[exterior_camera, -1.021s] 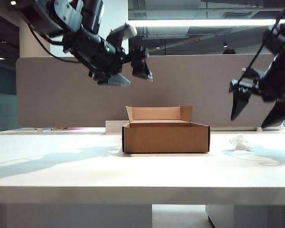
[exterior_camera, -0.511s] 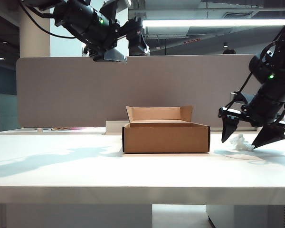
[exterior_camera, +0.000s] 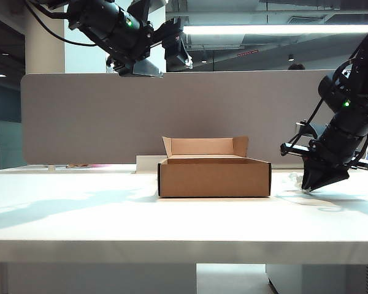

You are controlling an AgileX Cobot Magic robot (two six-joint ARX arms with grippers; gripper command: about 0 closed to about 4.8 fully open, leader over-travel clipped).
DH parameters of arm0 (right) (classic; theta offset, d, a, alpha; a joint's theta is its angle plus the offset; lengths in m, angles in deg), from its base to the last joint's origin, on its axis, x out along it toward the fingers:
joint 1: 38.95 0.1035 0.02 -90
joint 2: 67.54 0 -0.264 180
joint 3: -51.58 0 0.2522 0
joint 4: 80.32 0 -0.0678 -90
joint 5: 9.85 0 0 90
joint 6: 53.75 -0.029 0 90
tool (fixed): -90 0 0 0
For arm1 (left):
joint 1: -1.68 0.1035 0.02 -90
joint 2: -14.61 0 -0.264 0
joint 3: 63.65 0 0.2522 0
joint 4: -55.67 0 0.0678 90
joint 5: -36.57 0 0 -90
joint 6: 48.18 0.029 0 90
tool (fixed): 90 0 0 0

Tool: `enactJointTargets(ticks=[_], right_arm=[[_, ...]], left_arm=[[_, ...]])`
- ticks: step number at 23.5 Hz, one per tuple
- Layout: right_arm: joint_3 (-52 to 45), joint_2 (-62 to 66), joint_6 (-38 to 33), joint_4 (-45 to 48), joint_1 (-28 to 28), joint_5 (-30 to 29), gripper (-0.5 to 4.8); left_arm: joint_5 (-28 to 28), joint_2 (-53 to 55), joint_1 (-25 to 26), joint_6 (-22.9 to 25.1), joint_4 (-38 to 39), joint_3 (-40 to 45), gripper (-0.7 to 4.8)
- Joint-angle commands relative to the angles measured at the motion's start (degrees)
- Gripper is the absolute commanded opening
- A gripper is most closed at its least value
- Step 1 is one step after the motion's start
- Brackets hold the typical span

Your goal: Pick up all the paper balls on the table and put them in the paper box.

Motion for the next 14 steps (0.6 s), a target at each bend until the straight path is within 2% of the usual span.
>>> enactJointTargets(ticks=[1, 5, 8, 14], right_arm=[[0.3, -2.7, 0.0, 0.5, 0.0, -1.6, 0.47], [2.3, -8.9, 0.0, 1.7, 0.1, -3.8, 0.47], [2.5, -13.7, 0.0, 6.2, 1.5, -10.3, 0.48], [2.4, -14.3, 0.0, 7.3, 5.6, -11.5, 0.47]], left_arm=[[0.0, -0.3, -0.1, 0.3, -0.7, -0.2, 3.82], [0.4, -0.3, 0.0, 0.3, -0.7, -0.2, 3.82], [0.4, -0.3, 0.0, 0.3, -0.7, -0.2, 3.81], [0.4, -0.3, 0.0, 0.3, -0.3, -0.2, 3.81]])
